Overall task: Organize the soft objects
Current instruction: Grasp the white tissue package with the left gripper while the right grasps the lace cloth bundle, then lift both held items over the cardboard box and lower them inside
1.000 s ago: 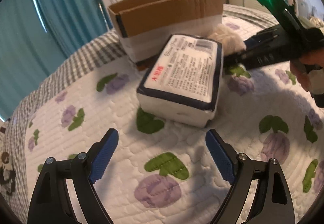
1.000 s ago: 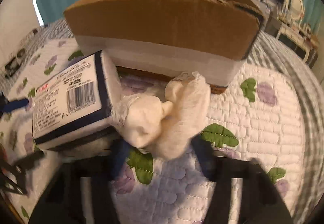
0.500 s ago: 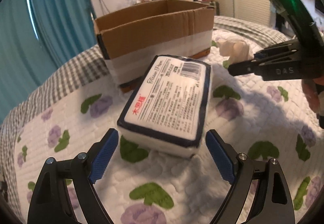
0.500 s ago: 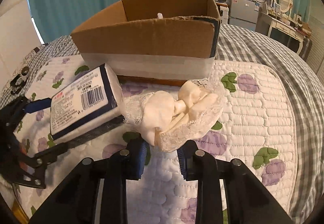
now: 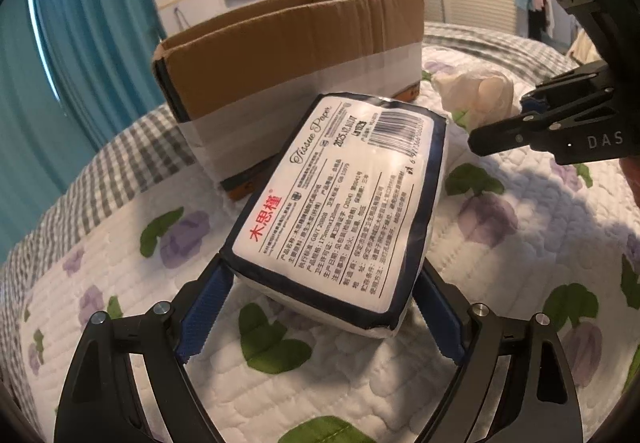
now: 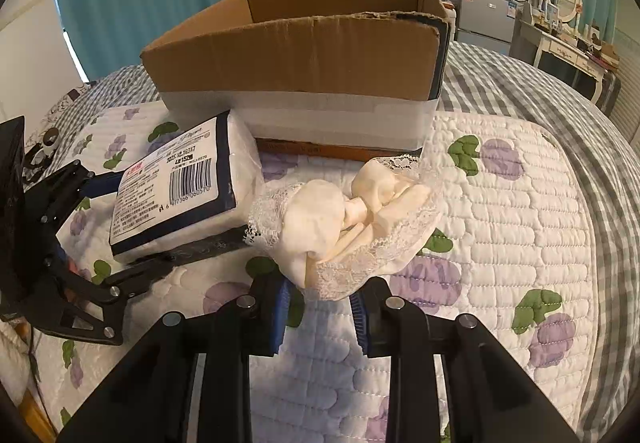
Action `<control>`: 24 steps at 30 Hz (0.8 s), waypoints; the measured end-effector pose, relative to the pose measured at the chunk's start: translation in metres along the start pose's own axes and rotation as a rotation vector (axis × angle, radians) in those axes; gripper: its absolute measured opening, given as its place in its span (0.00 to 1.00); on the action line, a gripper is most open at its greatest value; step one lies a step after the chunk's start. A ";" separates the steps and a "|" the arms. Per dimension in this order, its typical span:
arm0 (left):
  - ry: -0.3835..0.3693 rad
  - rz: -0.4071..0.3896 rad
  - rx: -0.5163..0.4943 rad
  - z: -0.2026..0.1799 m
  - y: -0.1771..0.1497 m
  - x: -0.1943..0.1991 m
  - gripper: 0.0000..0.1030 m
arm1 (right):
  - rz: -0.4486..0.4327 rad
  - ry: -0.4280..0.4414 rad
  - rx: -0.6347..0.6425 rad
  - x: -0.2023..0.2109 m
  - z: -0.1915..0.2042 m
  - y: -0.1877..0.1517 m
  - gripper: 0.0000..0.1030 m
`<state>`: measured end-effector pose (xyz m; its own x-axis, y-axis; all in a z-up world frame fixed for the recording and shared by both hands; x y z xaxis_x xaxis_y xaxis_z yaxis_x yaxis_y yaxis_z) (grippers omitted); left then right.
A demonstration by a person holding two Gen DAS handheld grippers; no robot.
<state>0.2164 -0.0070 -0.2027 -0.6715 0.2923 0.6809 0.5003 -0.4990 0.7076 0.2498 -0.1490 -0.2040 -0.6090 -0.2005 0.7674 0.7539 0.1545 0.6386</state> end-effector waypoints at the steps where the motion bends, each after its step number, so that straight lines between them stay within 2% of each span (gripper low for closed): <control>1: 0.001 0.002 0.006 0.000 0.000 0.000 0.87 | 0.001 0.001 0.000 0.000 0.000 0.000 0.26; 6: -0.020 -0.020 0.043 0.000 -0.003 0.003 0.80 | 0.002 -0.002 0.004 0.003 0.003 0.000 0.26; 11: 0.027 -0.056 0.097 -0.004 -0.004 0.013 0.67 | -0.007 0.006 -0.012 0.013 0.003 0.000 0.26; 14: 0.054 -0.054 0.133 -0.008 -0.008 0.022 0.64 | -0.011 0.012 -0.010 0.024 0.004 0.000 0.26; 20: 0.051 0.007 0.224 -0.012 -0.016 0.044 0.63 | -0.045 0.028 0.001 0.058 0.012 0.004 0.26; 24: 0.051 0.014 0.325 -0.010 -0.014 0.072 0.63 | -0.067 0.040 0.011 0.088 0.017 0.007 0.26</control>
<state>0.1553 0.0131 -0.1654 -0.6855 0.2419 0.6867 0.6526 -0.2141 0.7268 0.1968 -0.1491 -0.1309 -0.6472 -0.2493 0.7204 0.7091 0.1501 0.6890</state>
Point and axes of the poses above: each gripper's, at about its wrist camera, not at the fingertips, and x roughly against the way its jaws point, z to its left, y to its top, the point moved 5 cm from there along -x, roughly the way its jaws point, and after that the axes turned 1 degree about -y, right-handed, at the moved point
